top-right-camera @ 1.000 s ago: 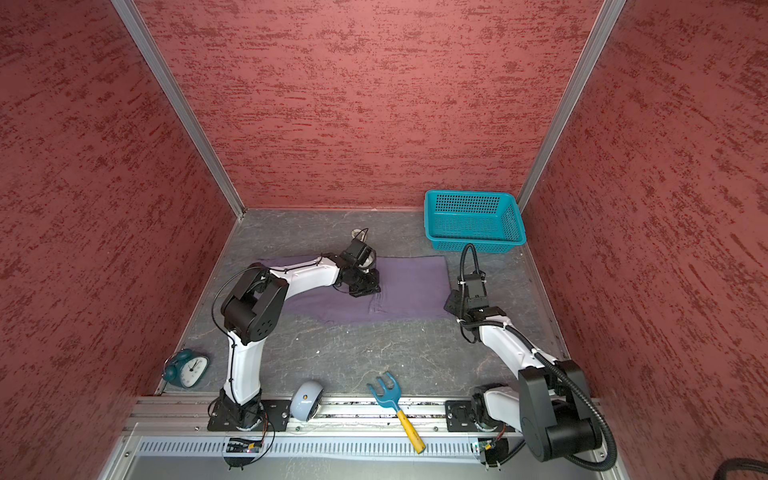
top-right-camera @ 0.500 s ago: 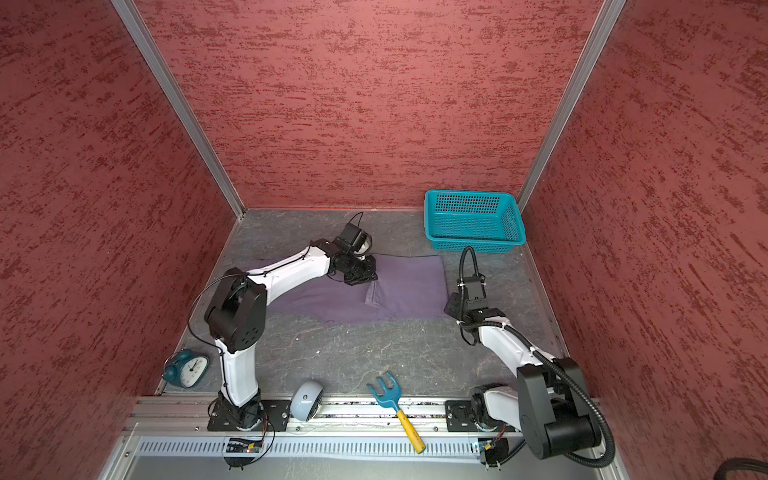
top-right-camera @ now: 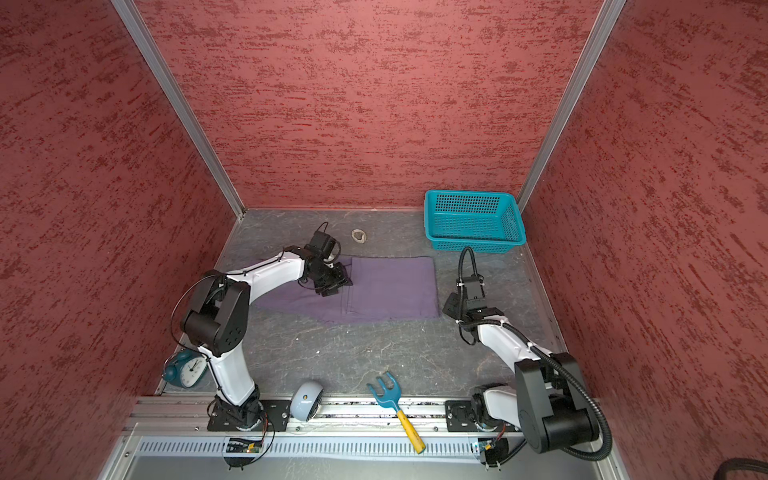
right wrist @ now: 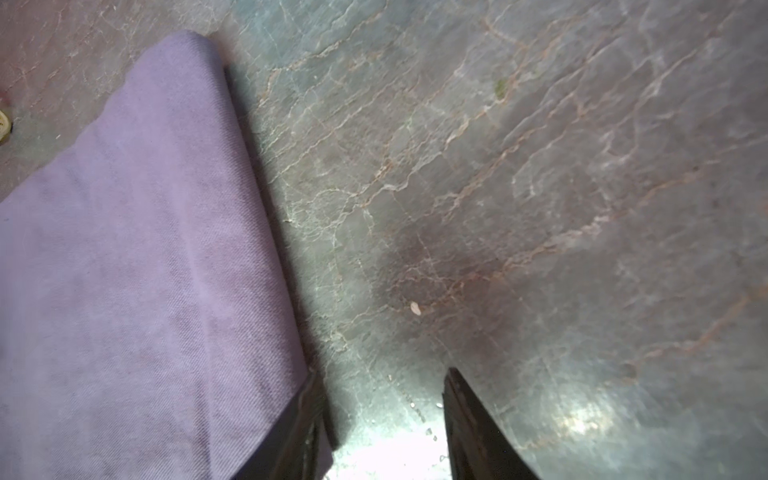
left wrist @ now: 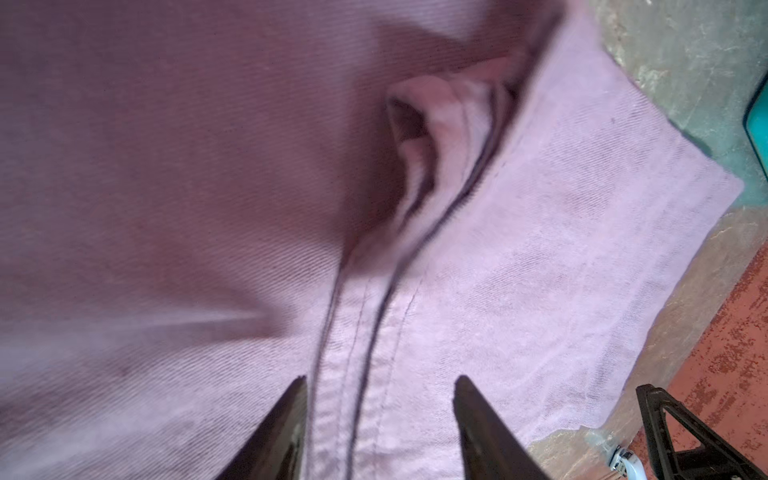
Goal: Fold and stack the trousers
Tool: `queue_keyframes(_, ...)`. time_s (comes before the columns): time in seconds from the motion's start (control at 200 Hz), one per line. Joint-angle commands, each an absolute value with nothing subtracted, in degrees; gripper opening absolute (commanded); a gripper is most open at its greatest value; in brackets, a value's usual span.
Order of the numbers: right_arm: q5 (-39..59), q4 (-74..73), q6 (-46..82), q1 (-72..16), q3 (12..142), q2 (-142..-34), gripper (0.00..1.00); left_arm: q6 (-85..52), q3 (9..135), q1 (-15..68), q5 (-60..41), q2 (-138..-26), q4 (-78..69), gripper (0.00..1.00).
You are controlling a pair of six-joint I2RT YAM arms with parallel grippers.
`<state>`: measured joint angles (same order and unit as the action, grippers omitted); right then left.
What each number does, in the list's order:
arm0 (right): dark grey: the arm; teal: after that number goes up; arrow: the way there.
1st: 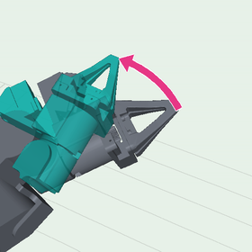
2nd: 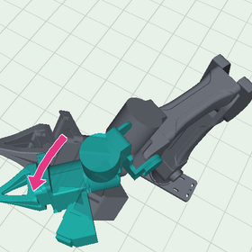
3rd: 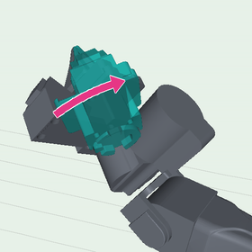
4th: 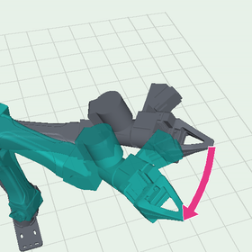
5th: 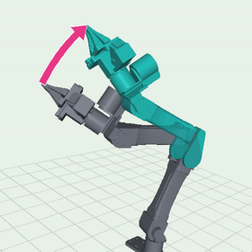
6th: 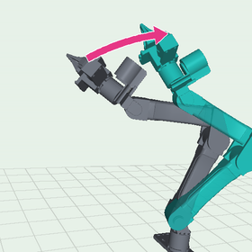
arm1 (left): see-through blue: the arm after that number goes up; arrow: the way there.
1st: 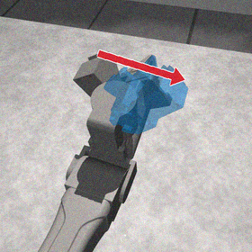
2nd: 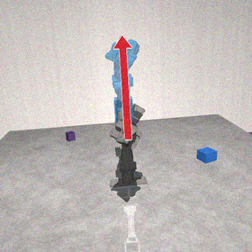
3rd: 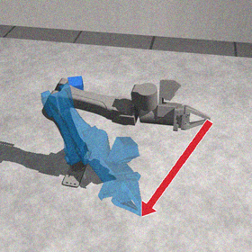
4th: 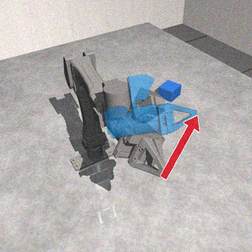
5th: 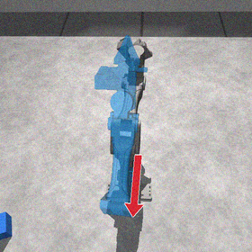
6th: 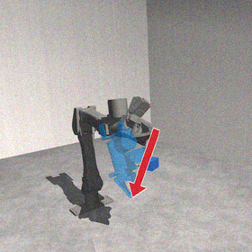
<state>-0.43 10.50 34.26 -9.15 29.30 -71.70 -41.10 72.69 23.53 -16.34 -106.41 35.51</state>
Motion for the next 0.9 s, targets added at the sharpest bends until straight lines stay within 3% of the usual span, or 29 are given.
queue_keyframes(0.0, 1.08, 9.08, 34.09, -8.76, 30.87, -71.7, 0.51, -40.98, 73.69, 23.02, -17.03, -105.68, 34.77, 0.61)
queue_keyframes(0.205, 5.88, 7.48, 32.78, -8.82, 34.98, -77.04, 0.53, -40.5, 74.09, 20.56, -16.94, -99.75, 35.22, 0.61)
queue_keyframes(0.401, 12.31, 1.95, 34.56, -8.79, 36.29, -84.54, 0.53, -40.05, 73.36, 21.1, -18.01, -100.51, 34.61, 0.48)
queue_keyframes(0.651, 16.43, -2.01, 35.67, -9.04, 35.59, -87.83, 0.51, -40.69, 70.43, 19.39, -18.93, -101.29, 32.86, 0.47)
queue_keyframes(0.756, 18.48, -4.48, 36.38, -9.0, 34.33, -88.49, 0.39, -40.69, 69.41, 17.53, -19.68, -101.36, 32.75, 0.47)
queue_keyframes(0.867, 19.05, -3.77, 35.81, -8.83, 34.6, -88.62, 0.04, -40.8, 67.98, 14.69, -20.11, -99.31, 32.7, 0.47)
queue_keyframes(0.892, 18.6, -2.91, 35.29, -8.72, 34.97, -88.45, 0.0, -40.7, 67.79, 14.04, -20.06, -98.67, 32.76, 0.47)
